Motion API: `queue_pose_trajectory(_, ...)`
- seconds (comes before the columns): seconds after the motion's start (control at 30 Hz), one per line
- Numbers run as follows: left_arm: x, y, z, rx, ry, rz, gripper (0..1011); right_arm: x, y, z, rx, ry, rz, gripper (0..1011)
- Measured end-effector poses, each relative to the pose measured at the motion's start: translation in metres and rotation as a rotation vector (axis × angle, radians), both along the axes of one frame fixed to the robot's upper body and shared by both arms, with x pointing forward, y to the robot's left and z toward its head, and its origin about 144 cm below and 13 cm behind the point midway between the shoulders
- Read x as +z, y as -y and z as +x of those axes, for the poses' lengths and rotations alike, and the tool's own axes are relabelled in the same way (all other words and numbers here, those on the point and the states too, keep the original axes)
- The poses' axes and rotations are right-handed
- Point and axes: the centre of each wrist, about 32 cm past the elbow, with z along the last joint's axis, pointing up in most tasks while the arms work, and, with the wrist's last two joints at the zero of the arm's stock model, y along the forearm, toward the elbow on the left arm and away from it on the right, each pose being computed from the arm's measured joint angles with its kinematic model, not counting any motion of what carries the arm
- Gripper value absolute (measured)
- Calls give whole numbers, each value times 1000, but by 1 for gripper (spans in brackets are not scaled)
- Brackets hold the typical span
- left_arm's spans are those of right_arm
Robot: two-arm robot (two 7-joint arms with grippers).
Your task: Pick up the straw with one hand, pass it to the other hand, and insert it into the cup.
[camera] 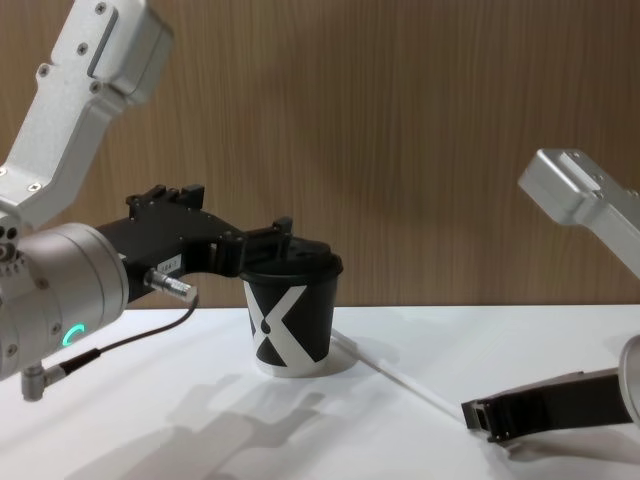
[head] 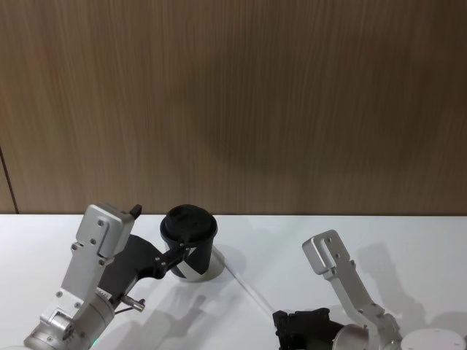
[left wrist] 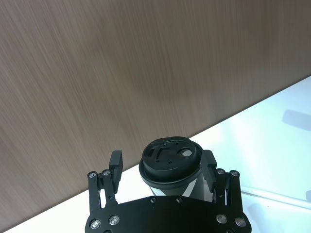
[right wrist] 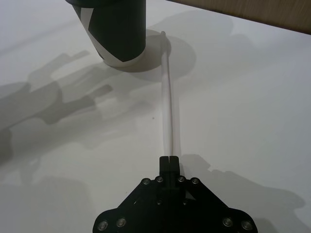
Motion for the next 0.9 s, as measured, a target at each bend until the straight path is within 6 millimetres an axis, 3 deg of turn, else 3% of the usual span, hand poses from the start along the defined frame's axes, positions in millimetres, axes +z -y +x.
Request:
queue_pose_trajectory(0.6, 0, 0, 0, 0, 0, 0, 1003, 0, 4, -2, -43, 61, -14, 0)
queue_pose_trajectory(0.9, 0, 0, 0, 0, 0, 0, 1003, 5, 22, -2, -93, 108, -44, 0)
